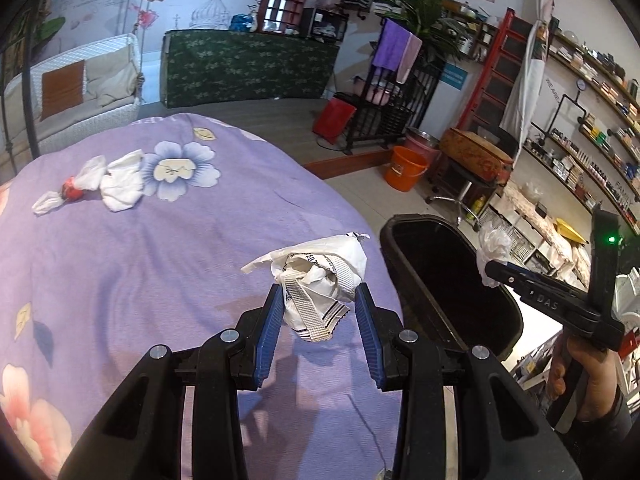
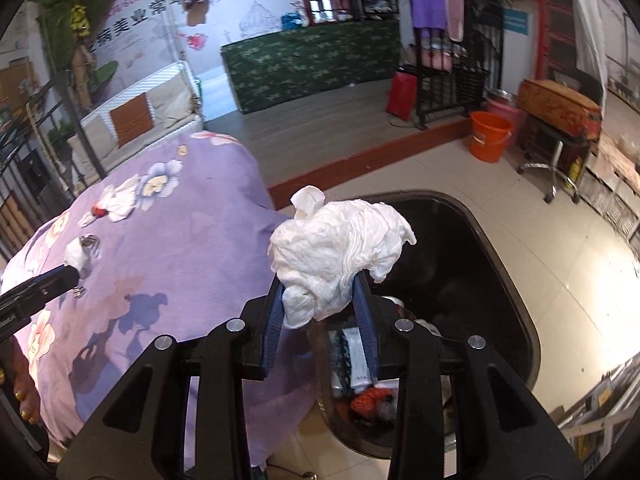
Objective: Collect trash
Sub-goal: 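Carry the white tissue over the bin with the right tool while the left tool holds the paper, then open the right tool to drop the white tissue into the black bin, then lower the striped paper into the bin and open the left tool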
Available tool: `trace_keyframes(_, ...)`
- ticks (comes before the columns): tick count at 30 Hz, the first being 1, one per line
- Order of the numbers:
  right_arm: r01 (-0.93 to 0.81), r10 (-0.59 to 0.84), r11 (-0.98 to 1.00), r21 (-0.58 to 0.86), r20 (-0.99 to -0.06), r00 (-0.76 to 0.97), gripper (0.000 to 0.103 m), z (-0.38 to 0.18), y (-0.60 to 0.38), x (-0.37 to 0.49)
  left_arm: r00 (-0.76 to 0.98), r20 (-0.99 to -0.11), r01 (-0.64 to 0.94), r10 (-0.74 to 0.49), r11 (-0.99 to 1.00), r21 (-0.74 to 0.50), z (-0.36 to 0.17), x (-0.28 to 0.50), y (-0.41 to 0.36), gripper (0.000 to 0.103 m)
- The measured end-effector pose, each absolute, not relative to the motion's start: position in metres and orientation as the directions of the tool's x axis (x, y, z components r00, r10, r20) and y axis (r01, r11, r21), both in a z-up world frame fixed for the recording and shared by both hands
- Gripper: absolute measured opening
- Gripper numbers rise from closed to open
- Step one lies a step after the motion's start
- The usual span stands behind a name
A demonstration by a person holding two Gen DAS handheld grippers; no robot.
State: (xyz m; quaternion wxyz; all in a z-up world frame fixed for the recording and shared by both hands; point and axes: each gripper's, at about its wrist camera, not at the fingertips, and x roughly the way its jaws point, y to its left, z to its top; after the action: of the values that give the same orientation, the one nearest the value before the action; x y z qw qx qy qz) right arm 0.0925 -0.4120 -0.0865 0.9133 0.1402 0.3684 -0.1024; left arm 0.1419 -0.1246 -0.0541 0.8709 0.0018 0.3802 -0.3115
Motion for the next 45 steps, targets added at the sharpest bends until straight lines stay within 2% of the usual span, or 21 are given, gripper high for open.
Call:
trace_keyframes(8, 0.429, -0.122, 0.882, 0.193, -0.787, 0.605, 0.036, -0.129, -0.447, 0.094, 0.489, -0.663, 0.602, -0.566, 0.770, -0.213, -0.056, 0.138, -0.150, 0.036)
trace_keyframes(11, 0.454, -0.134, 0.871, 0.189, -0.796, 0.590, 0.046, -0.137, -0.451, 0.093, 0.478, -0.665, 0.621, -0.573, 0.756, -0.205, -0.058, 0.138, -0.159, 0.036)
trace_keyframes(13, 0.464, -0.142, 0.866, 0.188, -0.796, 0.588, 0.056, -0.141, -0.453, 0.092, 0.470, -0.669, 0.629, -0.576, 0.750, -0.203, -0.061, 0.137, -0.164, 0.036)
trace_keyframes(14, 0.473, -0.151, 0.861, 0.186, -0.794, 0.588, 0.065, -0.142, -0.454, 0.090, 0.467, -0.670, 0.633, -0.577, 0.747, -0.202, -0.062, 0.137, -0.167, 0.036)
trace_keyframes(20, 0.496, -0.176, 0.843, 0.206, -0.766, 0.618, 0.075, -0.137, -0.458, 0.079, 0.450, -0.677, 0.656, -0.583, 0.730, -0.192, -0.067, 0.131, -0.179, 0.036)
trace_keyframes(33, 0.522, -0.241, 0.821, 0.232, -0.689, 0.684, 0.081, -0.103, -0.468, 0.057, 0.386, -0.668, 0.751, -0.636, 0.637, -0.172, -0.060, 0.124, -0.233, 0.036)
trace_keyframes(45, 0.587, -0.319, 0.777, 0.225, -0.663, 0.677, 0.083, -0.092, -0.492, 0.028, 0.249, -0.710, 0.823, -0.658, 0.531, -0.204, -0.076, 0.118, -0.305, 0.036)
